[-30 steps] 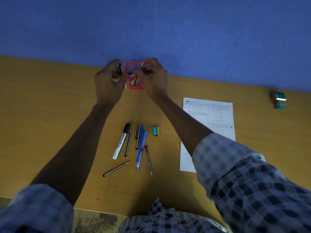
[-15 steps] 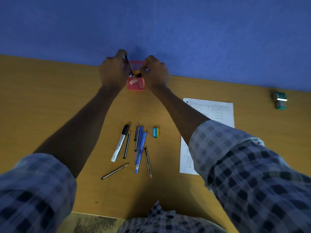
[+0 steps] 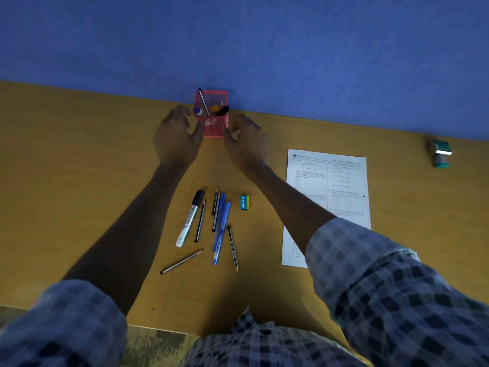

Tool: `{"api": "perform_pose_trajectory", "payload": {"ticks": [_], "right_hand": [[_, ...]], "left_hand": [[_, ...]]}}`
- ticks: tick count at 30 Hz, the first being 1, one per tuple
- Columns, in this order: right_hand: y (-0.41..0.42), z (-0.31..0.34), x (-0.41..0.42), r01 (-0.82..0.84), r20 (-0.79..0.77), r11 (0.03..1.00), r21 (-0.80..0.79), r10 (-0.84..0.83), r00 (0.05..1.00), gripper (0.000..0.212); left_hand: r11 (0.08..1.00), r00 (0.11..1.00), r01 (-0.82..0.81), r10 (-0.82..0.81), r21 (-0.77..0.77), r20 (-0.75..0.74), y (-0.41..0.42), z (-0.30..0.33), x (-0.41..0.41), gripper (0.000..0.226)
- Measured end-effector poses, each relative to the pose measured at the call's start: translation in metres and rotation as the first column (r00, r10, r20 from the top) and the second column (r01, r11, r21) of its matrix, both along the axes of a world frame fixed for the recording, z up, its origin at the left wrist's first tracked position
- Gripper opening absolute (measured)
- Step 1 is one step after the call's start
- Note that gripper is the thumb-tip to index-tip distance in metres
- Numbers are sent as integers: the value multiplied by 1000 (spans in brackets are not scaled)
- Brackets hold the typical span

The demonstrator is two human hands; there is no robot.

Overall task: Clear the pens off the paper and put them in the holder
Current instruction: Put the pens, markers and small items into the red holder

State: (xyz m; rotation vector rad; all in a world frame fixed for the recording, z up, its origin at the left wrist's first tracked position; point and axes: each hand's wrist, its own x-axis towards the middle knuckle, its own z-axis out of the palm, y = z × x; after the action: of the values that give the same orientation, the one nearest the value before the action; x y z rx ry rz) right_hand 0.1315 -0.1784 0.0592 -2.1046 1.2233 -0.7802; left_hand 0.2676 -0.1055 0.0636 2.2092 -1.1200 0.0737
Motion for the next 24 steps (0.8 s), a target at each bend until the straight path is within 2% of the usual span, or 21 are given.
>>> {"api": "perform_pose_trajectory", "payload": {"ticks": [3,6,12,17,24], "right_hand": [[18,-16,-7,-50,-126,991,125,66,990,16],[33,-26,-12,-128,-274,965,231,190,943,23],[54,-37,-19,-191,-455,942,276,303,838,32],[64,-40,-19,-161,-458,939,302,292,840,26],[71,-36,-11,-107,-439,933,344,260,860,34]], "left_hand": [[990,996,43,-32,137,-81,22,-17,-9,24],[956,985,83,-36,283,-166,43,-30,-15,20],[868,971,181,-81,463,-227,74,-42,-20,26],[808,968,219,-112,546,-223,83,-44,-25,23],[828,967,226,-127,513,-220,84,-42,-34,20]]}}
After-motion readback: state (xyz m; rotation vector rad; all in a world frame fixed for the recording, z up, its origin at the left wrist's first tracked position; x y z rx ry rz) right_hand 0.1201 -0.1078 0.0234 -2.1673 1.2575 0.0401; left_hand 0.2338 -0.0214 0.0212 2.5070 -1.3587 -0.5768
